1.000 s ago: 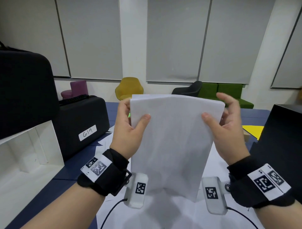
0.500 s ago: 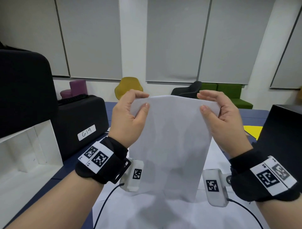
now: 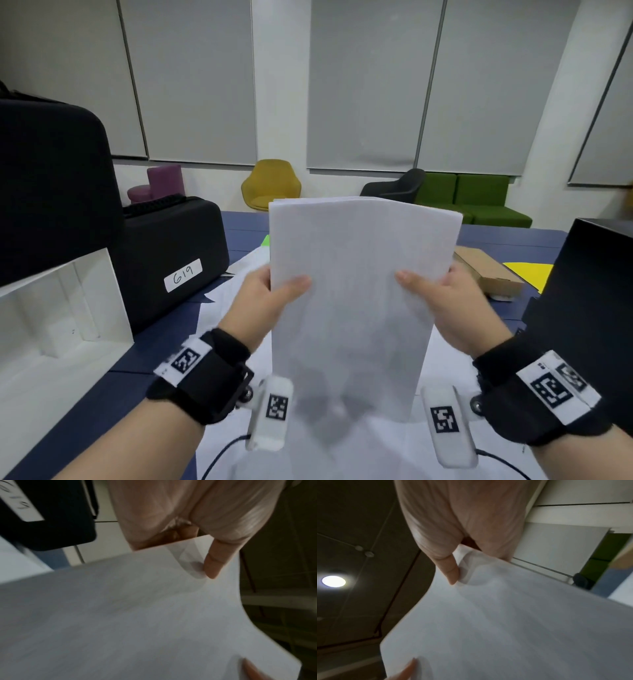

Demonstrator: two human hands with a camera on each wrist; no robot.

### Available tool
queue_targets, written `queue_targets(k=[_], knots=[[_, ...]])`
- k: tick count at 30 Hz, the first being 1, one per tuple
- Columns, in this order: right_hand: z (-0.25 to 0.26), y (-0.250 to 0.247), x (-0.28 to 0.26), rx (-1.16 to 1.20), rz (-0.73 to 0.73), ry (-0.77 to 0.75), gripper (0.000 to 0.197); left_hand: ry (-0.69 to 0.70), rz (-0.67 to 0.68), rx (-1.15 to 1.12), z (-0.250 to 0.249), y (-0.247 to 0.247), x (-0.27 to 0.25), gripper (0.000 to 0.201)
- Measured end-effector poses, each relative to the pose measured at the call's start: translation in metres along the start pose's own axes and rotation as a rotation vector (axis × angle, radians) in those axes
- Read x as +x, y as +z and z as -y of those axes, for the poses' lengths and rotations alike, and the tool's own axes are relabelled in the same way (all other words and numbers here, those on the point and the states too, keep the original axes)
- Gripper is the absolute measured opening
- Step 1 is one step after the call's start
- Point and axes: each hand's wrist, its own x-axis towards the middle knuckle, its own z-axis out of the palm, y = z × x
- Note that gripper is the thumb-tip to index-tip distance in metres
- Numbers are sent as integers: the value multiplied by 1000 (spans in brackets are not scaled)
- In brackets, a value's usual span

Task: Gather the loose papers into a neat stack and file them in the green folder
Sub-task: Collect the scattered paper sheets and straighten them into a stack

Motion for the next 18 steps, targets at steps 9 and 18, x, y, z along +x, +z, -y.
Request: queue_targets(k=[9,18], knots=[[-13,9,-5,-67,4,24,22,-14,-44,6,8,8,1,15],[-24,1,-15,-118,34,32,22,-42,92,-104,8,6,-3,35]])
